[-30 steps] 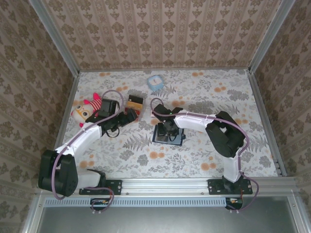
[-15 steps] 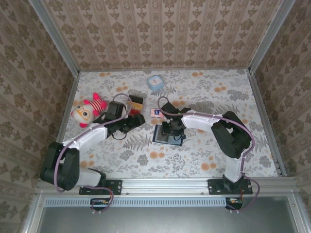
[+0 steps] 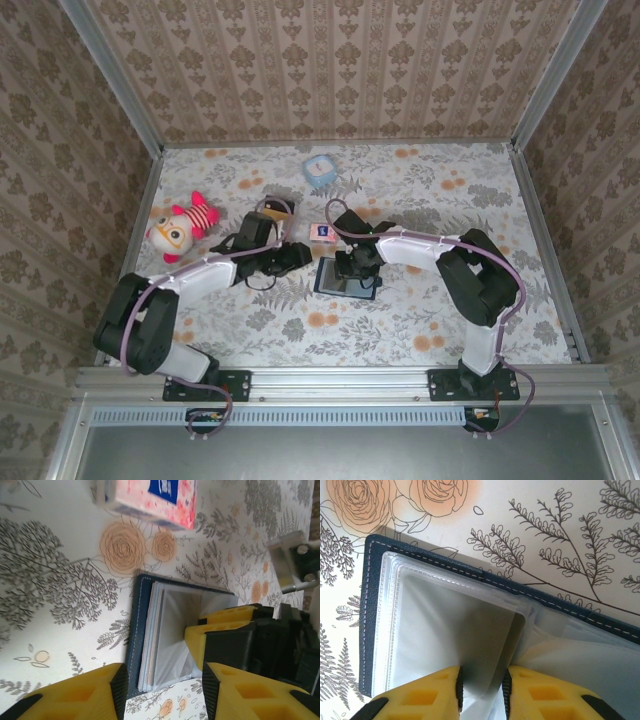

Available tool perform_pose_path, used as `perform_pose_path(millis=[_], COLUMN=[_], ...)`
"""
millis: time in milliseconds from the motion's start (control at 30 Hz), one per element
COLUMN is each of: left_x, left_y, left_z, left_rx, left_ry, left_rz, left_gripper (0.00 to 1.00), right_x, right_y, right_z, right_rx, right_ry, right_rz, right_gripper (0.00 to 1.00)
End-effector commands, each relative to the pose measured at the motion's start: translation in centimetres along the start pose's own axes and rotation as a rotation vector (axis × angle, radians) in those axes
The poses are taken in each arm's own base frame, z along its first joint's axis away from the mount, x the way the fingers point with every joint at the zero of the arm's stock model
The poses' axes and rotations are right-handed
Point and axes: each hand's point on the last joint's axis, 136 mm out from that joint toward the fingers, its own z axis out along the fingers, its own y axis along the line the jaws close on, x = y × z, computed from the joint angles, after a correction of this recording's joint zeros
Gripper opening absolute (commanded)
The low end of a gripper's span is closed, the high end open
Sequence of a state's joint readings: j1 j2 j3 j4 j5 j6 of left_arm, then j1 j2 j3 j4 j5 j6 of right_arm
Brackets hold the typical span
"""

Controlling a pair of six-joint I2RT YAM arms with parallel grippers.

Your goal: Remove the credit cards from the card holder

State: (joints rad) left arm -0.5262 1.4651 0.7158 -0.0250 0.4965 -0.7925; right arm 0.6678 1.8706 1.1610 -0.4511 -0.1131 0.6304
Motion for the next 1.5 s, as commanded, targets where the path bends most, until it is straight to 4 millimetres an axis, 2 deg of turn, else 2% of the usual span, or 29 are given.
perform_pose_path(millis=[0,167,367,467,533,767,1200,1467], left_x=[0.2,1.3,2.8,3.5,3.7,4.8,5.0,5.2], left_y=[-1.4,-2.0,-2.5,-2.1,-1.4,-1.0,0.0,-0.6], left_z=[0.7,2.0,3.8,4.4,4.6,5.2,5.3,5.9], left_rx=[0.044,0.057,0.044,0.008,-0.032,-0.073,-0.135,-0.116], left_ry=[0.035,0.104,0.166,0.196,0.211,0.269,0.262,0.268], left_rz=[0.02,0.018,0.017,0.01,0.012,0.015,0.011,0.02], left_gripper=[0.41,0.35,0.33,0.32,0.32,0.34,0.38,0.31], right_x=[2.3,2.0,2.0,2.0,2.0,2.1,2.2,2.3], right_y=[-2.9,-2.7,-2.5,-2.6,-2.7,-2.9,-3.0,-3.2], right_z=[1.6,1.7,1.9,2.0,2.0,2.0,2.1,2.4], right_rx=[0.087,0.027,-0.027,-0.035,-0.035,-0.033,-0.035,-0.032], right_ry=[0.069,0.06,0.06,0.06,0.06,0.064,0.069,0.077], right_rz=[-0.037,-0.033,-0.009,0.0,0.003,0.01,0.02,0.027], right_gripper=[0.26,0.24,0.23,0.23,0.23,0.24,0.24,0.24])
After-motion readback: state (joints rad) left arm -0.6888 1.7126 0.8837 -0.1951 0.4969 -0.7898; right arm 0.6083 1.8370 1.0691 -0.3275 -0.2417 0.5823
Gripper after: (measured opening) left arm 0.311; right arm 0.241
